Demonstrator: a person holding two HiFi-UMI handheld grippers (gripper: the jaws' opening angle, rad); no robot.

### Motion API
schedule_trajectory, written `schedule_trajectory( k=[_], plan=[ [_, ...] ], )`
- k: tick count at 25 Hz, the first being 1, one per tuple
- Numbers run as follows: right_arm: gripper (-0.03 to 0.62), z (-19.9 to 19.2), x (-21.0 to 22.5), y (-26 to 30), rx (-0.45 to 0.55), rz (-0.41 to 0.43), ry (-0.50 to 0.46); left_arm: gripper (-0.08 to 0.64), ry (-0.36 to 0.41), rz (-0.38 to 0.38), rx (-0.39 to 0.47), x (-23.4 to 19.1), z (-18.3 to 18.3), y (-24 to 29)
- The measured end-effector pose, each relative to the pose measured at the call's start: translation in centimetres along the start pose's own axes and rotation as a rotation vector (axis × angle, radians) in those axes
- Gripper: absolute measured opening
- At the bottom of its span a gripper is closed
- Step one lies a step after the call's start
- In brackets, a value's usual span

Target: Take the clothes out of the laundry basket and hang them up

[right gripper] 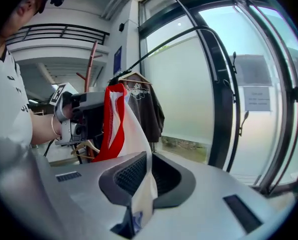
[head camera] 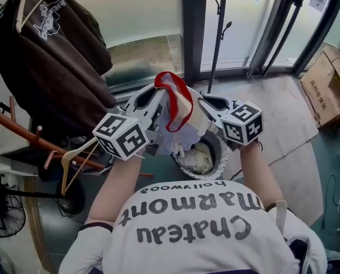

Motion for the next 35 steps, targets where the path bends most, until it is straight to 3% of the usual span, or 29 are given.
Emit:
schedule_trajectory(
  k=[6, 11, 14, 17, 23, 25, 30, 35],
  plan=[
    [0.035, 3.3, -6.0, 4.6, -0.021, 0.100, -0.016, 0.018, -0.062, 0.112, 0.053, -2.9, 0.8, -8.9],
    [0.040, 2.4, -9.5, 7.5, -0.058, 0.116, 0.075, 0.018, -0.069, 0.139, 0.078, -3.4, 1.6, -14.9],
    [0.043, 2.4, -13.5, 8.2, -0.043, 0.198, 0.110, 0.018, -0.034, 0.174, 0.089, -3.5, 2.0, -18.3],
    [0.247, 2.6, -19.0, 8.4, -0.049, 0.350, 0.081, 0.018, -0.017, 0.227, 0.104, -3.9, 1.8, -20.9],
    [0.302, 3.1, -26.7, 5.8, -0.034, 0.587, -0.049, 0.018, -0.036, 0.315, 0.126, -3.7, 1.8, -23.4],
    [0.313, 2.4, -28.9, 6.5, -0.059, 0.576, -0.086, 0.018, -0.050, 0.326, 0.133, -3.4, 1.7, -24.3],
    [0.318, 0.4, -32.3, 10.5, -0.117, 0.390, -0.140, 0.018, -0.054, 0.340, 0.153, -2.2, 0.7, -28.0],
    [0.314, 0.0, -34.7, 11.3, -0.100, 0.384, -0.147, 0.018, -0.072, 0.355, 0.181, -1.4, 0.0, -31.3]
  ],
)
Point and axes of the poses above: the fingertips, and each gripper's own axes: y forward along the fingers, x to its right, z out of its top, the point moved 1 cm from there along -y, backward along the fingers, and after that the axes turned 15 degrees about -x, right-handed, at the moved point
